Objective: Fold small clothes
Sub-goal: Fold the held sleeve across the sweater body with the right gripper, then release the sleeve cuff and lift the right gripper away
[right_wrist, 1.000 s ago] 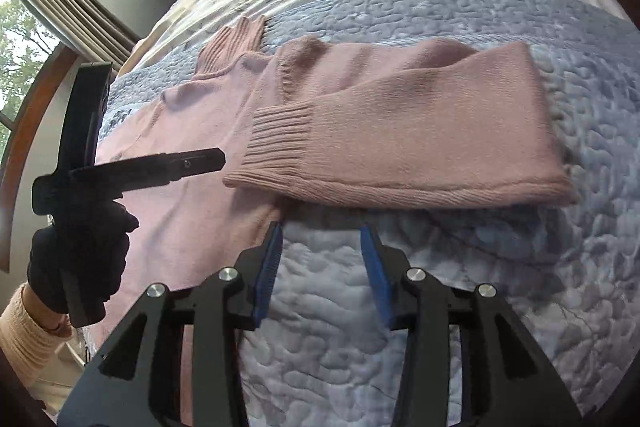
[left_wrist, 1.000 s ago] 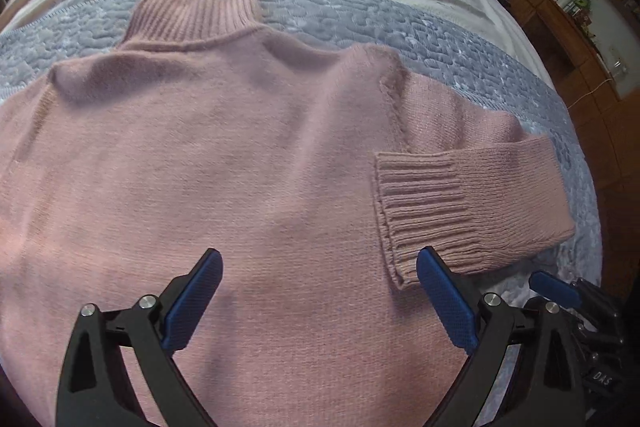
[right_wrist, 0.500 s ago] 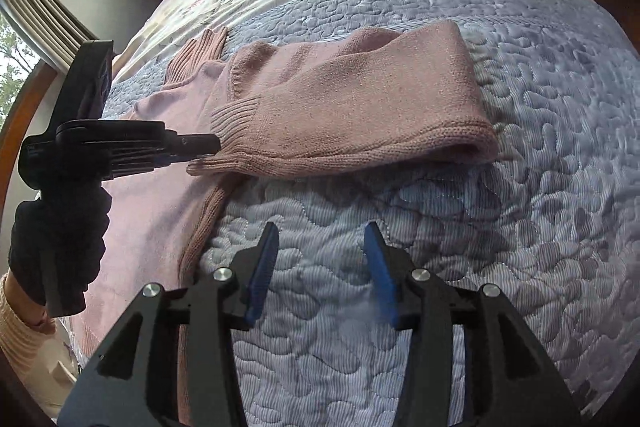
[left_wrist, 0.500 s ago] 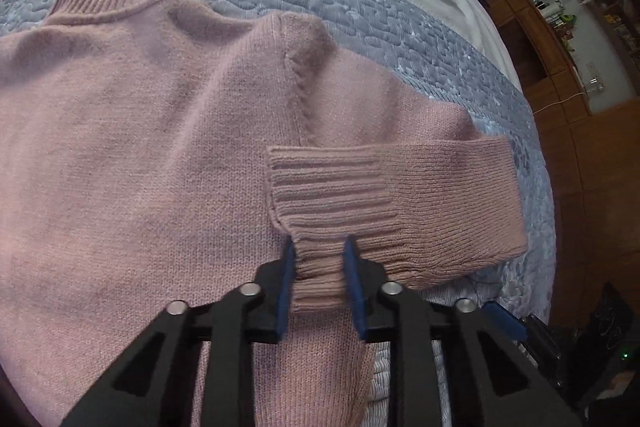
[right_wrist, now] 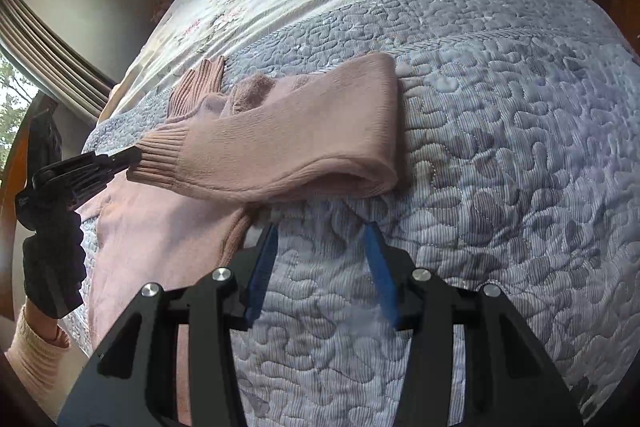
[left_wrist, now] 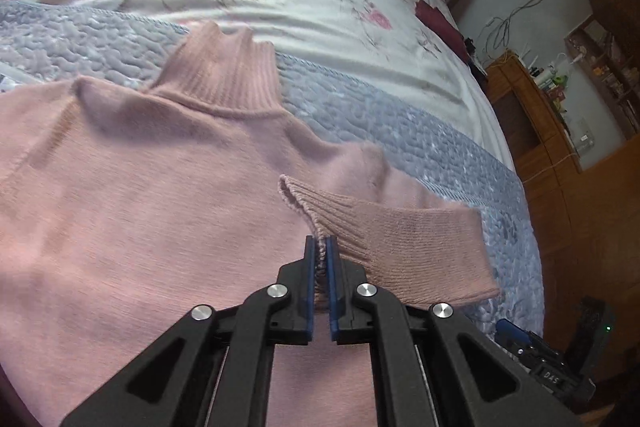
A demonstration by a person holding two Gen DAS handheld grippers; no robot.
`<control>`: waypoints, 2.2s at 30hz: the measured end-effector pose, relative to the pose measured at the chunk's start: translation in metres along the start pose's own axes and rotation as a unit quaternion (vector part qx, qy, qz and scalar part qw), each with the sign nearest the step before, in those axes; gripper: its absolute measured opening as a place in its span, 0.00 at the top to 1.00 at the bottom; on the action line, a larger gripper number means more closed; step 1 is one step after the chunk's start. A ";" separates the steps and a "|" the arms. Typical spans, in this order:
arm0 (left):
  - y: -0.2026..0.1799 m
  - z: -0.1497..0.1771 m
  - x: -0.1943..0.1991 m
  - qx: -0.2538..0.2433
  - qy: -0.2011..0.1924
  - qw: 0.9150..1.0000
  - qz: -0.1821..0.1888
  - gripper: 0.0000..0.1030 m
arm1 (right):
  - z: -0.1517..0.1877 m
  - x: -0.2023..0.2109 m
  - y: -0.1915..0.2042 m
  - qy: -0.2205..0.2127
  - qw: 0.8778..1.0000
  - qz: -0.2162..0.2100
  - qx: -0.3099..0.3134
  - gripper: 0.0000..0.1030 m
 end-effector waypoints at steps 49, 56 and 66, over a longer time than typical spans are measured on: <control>0.156 -0.011 -0.064 0.009 0.050 0.991 -0.123 0.76 | -0.023 -0.152 0.072 0.099 0.994 0.035 0.012 0.57; 0.215 -0.011 0.007 0.034 0.007 0.992 -0.123 0.65 | -0.024 -0.135 0.120 0.093 0.995 0.015 0.042 0.49; 0.450 0.024 0.091 0.202 -0.026 0.958 -0.201 0.51 | 0.019 -0.181 0.182 0.154 0.983 -0.006 0.100 0.45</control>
Point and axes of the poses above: each gripper's, at about its wrist camera, not at the fingertips, and x roughly against the way its jaws point, y to its left, z to its underside, the point moved 5 cm from there along -x, roughly the way its jaws point, and after that the axes turned 13 degrees about -z, right-handed, at the moved point
